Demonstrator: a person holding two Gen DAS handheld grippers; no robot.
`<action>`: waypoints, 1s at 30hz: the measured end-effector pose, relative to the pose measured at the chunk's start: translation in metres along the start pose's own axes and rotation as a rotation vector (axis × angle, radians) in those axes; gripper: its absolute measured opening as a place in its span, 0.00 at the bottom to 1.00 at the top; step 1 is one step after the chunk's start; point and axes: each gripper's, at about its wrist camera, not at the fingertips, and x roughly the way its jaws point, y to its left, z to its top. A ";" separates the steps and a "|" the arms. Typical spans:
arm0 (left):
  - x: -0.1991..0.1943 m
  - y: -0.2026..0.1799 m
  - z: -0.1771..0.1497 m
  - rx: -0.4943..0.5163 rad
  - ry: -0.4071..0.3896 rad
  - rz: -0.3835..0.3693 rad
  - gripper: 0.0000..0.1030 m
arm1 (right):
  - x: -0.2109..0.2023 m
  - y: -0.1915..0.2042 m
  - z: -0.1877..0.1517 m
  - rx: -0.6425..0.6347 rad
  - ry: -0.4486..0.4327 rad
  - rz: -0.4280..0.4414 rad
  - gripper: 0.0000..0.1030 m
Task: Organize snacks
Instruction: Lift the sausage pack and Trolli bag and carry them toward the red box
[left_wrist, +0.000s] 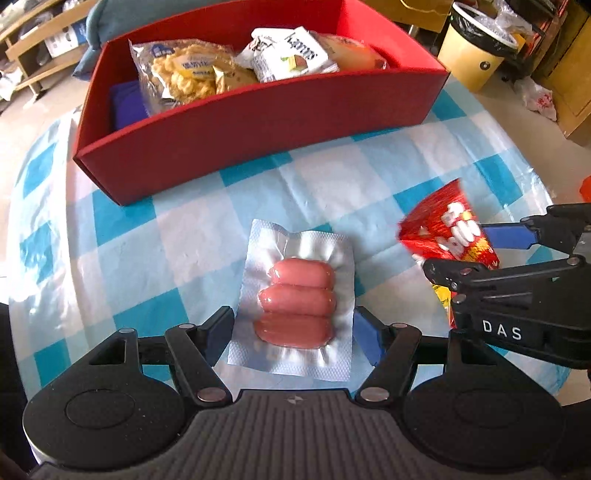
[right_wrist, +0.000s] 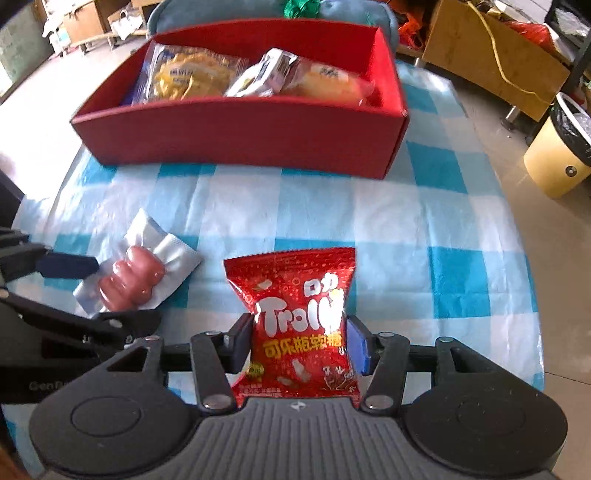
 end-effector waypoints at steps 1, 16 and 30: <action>0.003 0.000 0.000 0.000 0.004 0.003 0.74 | 0.001 0.000 0.000 0.001 0.000 0.002 0.48; 0.007 -0.005 0.001 -0.011 -0.003 0.008 0.74 | 0.000 -0.001 -0.002 0.023 -0.012 0.008 0.46; -0.021 0.005 0.003 -0.069 -0.051 -0.068 0.73 | -0.027 -0.003 -0.001 0.075 -0.077 0.064 0.44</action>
